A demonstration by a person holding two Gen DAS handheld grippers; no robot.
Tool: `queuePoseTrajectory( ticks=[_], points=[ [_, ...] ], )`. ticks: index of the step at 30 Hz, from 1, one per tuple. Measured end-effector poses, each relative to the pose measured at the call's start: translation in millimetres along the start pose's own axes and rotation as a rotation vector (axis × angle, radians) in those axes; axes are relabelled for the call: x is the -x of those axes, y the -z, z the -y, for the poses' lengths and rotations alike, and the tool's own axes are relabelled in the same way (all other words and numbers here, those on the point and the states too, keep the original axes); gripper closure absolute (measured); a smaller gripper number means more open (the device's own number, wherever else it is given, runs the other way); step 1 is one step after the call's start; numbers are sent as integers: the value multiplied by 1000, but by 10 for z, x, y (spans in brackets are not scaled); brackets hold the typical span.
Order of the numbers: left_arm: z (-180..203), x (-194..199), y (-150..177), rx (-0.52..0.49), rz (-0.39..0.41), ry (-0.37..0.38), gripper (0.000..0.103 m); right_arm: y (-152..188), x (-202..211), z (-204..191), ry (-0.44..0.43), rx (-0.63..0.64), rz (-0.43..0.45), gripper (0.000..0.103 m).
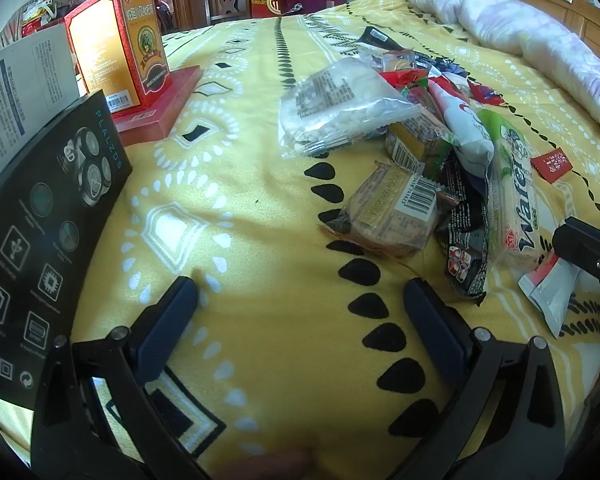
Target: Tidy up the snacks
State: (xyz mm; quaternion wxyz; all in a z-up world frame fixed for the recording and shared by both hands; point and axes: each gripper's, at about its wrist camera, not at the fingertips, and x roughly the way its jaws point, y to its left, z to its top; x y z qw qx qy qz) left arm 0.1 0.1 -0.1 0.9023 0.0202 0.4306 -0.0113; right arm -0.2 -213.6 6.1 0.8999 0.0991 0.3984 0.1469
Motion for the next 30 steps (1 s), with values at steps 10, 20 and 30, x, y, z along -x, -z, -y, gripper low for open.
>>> queuePoseTrajectory(
  ticks=[10,20,30],
  points=[
    [0,1,0,0,0,0,0,-2,-4,0,0,-1,-1,0],
    [2,15,-47,-6,-32,4,0,12,12,-28,10,6,-1,0],
    [-132,160,-393,100,-138,151,9,2,13,-31,22,11,-4,0]
  ],
)
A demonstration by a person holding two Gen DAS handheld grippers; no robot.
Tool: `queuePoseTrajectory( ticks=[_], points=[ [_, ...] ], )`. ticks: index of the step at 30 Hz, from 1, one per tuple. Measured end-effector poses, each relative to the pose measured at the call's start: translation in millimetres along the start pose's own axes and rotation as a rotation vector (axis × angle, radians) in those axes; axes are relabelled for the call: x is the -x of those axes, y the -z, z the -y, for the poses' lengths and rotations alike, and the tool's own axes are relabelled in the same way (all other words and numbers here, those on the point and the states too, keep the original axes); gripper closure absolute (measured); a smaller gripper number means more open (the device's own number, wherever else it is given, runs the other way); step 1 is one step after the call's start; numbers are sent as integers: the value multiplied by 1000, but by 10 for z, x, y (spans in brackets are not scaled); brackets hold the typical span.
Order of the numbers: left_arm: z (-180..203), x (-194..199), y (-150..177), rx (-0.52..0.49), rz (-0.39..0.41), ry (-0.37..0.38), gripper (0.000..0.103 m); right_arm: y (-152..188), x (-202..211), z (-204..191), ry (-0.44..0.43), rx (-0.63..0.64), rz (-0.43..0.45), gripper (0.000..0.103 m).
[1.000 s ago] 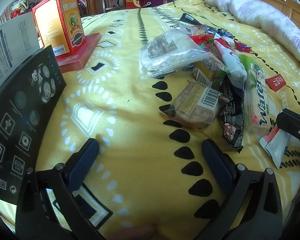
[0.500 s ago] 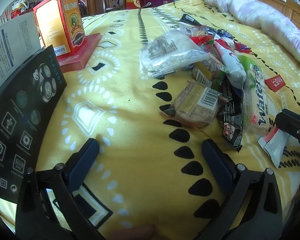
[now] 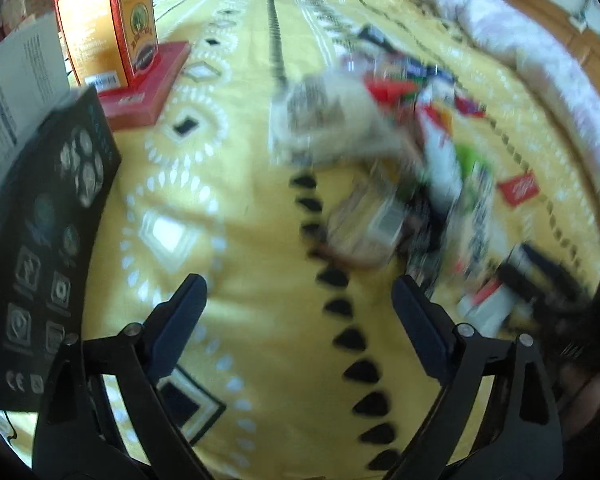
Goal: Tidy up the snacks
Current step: 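Grasp the clear bag of white puffs with the left tool while the right tool grasps the green Wafer pack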
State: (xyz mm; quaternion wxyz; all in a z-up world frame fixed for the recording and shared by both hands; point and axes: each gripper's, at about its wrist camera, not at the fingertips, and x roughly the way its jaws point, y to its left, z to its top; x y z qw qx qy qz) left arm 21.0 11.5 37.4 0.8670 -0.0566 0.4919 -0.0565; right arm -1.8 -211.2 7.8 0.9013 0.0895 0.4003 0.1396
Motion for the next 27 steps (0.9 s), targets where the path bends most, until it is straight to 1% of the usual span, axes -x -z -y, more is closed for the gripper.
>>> queuePoseTrajectory(
  ticks=[2,4,7,9,11,13,15,17,18,19,21,22,25,26,27],
  points=[
    [10,39,-203,28,31,36,8,-1,-3,2,1,-1,-1,0],
    [9,-42,-412,56,30,61,6,-2,-2,2,2,0,0,0],
    [-6,-189,-616,69,46,41,6,2,-4,3,4,1,-1,0],
    [9,-333,-754,74,32,55,6,5,-3,2,4,1,-1,0],
    [35,-468,-830,61,-6,83,6,7,-4,1,7,2,-2,0],
    [37,-538,-889,50,-11,78,6,11,-5,1,10,3,-4,0],
    [-1,-606,-920,69,-20,97,6,6,-17,-9,14,5,-6,0],
    [-48,-672,-932,101,-40,131,9,5,-22,-12,18,7,-8,0],
    [-50,-675,-925,106,-42,143,20,-1,-30,-12,18,7,-10,0],
    [-47,-660,-923,105,-39,158,23,-1,-29,-16,18,7,-11,0],
    [-3,-552,-914,70,-17,124,24,-1,-26,-10,16,4,-12,0],
    [53,-422,-875,32,12,107,24,-7,-31,-12,15,4,-13,0],
    [156,-108,-758,-42,60,85,24,-30,-24,-18,15,-2,-32,0],
    [175,50,-686,-66,84,70,24,-45,-4,-18,16,-20,-36,0],
    [168,128,-661,-75,94,66,24,-55,32,-29,16,-38,-34,0]
  ],
)
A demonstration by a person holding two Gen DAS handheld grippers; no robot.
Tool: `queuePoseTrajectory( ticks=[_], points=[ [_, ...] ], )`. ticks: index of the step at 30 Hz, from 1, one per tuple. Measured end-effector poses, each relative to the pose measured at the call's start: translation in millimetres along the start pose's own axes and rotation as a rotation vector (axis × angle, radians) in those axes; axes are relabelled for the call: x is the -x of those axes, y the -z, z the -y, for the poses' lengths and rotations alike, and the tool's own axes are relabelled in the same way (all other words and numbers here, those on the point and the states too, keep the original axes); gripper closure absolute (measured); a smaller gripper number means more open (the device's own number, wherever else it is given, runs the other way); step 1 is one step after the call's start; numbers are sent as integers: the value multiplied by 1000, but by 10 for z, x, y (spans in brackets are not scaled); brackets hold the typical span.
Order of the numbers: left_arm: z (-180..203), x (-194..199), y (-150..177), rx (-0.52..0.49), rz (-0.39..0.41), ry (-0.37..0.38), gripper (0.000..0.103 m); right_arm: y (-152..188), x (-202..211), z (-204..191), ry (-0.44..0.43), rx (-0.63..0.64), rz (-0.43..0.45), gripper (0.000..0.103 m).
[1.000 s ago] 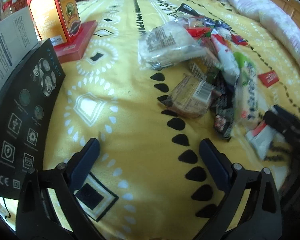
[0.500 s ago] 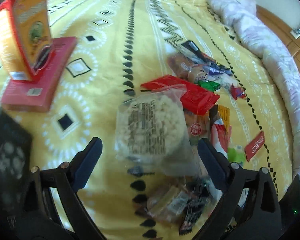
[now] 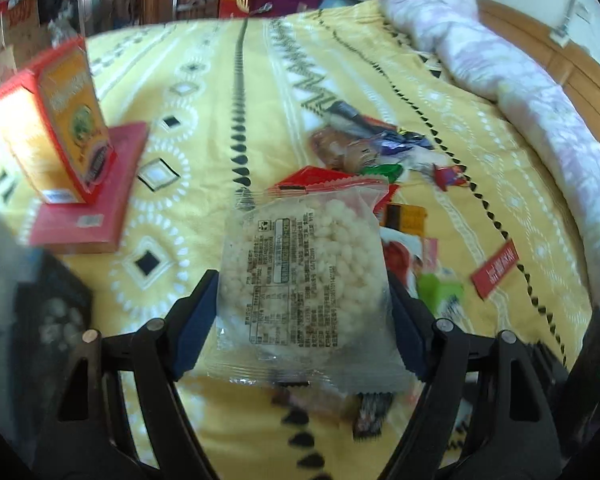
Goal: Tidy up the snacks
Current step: 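Grasp the clear bag of white puffs with the left tool while the right tool grasps the green Wafer pack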
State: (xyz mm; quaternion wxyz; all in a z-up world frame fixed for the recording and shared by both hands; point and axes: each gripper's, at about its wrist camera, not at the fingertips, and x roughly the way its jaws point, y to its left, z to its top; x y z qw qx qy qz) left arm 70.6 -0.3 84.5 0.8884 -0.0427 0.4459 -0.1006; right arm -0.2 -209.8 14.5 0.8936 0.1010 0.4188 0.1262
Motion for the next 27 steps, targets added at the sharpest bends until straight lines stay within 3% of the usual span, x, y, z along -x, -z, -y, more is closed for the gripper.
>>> queuePoseTrajectory(
  ticks=[5,8,12,15,20,21,22,23,27],
  points=[
    [-68,509,184,-25,70,-39,24,-71,304,-231,-22,60,74,1],
    [-141,635,225,-9,94,-56,24,-231,390,-343,-93,36,94,5],
    [-137,704,257,-18,100,-64,24,-397,-18,-427,-137,-29,-53,33],
    [-113,749,279,-29,108,-72,24,-392,-274,-416,-157,-80,-125,33],
    [-120,792,306,-31,111,-68,24,-355,-379,-564,-151,-60,-126,33],
    [-116,801,308,-28,111,-68,24,-350,-407,-577,-134,-55,-128,37],
    [-117,818,312,-25,113,-68,24,-352,-423,-565,-126,-65,-131,51],
    [-120,846,311,-25,118,-66,24,-355,-422,-541,-125,-77,-134,57],
    [-133,919,325,-32,135,-73,24,-332,-202,-453,-154,-97,-96,59]
  ],
)
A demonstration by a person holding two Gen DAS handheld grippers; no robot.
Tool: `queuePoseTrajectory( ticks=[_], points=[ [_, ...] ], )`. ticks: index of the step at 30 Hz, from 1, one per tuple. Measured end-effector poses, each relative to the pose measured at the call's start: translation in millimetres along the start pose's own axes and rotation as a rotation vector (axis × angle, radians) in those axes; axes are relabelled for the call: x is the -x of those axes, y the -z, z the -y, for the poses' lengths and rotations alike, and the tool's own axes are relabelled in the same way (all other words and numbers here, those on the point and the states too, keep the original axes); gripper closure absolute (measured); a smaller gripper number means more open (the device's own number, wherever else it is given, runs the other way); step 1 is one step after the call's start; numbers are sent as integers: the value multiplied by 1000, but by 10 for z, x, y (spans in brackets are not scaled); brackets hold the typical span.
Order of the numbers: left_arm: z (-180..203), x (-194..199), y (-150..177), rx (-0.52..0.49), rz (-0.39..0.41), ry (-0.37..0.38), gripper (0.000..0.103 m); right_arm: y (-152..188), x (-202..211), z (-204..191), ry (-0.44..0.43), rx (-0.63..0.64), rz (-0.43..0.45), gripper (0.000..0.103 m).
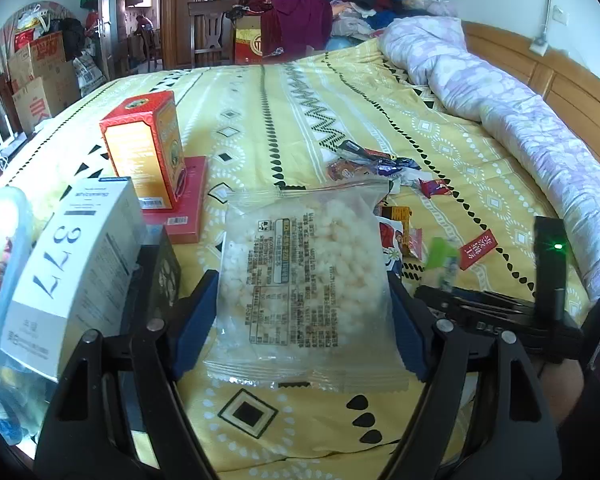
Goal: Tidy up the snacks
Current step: 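Grasp the clear bag of white puffs with the left tool while the right tool grasps the green Wafer pack, then carry the puff bag and Wafer pack with both tools over the glass bowl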
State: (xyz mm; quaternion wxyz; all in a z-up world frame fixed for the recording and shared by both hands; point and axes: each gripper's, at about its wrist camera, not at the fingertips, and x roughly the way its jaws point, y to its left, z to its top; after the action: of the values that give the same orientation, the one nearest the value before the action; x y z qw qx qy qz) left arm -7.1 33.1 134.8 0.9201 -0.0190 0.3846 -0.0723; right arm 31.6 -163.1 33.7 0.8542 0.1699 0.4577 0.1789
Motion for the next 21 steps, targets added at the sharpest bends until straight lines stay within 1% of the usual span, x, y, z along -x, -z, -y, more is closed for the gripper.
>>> queuePoseTrajectory(
  ticks=[3,6,11,13,16,20,21],
  points=[
    [-55,68,-3,23,8,-2,24,47,205,-20,-26,-7,35,60],
    [-104,177,-28,33,33,-5,24,22,452,-128,-46,20,87,60],
    [-292,479,-134,51,95,-34,24,-213,832,-423,-75,94,181,61],
    [-374,594,-174,58,119,-53,24,-343,969,-619,-84,138,215,61],
    [-589,824,-229,80,162,-104,24,-513,1134,-962,-118,206,249,61],
    [-919,1050,-264,115,192,-179,24,-693,1238,-1558,-197,304,278,61],
    [-1013,1098,-263,129,196,-197,24,-743,1236,-1764,-226,335,280,61]
  ],
)
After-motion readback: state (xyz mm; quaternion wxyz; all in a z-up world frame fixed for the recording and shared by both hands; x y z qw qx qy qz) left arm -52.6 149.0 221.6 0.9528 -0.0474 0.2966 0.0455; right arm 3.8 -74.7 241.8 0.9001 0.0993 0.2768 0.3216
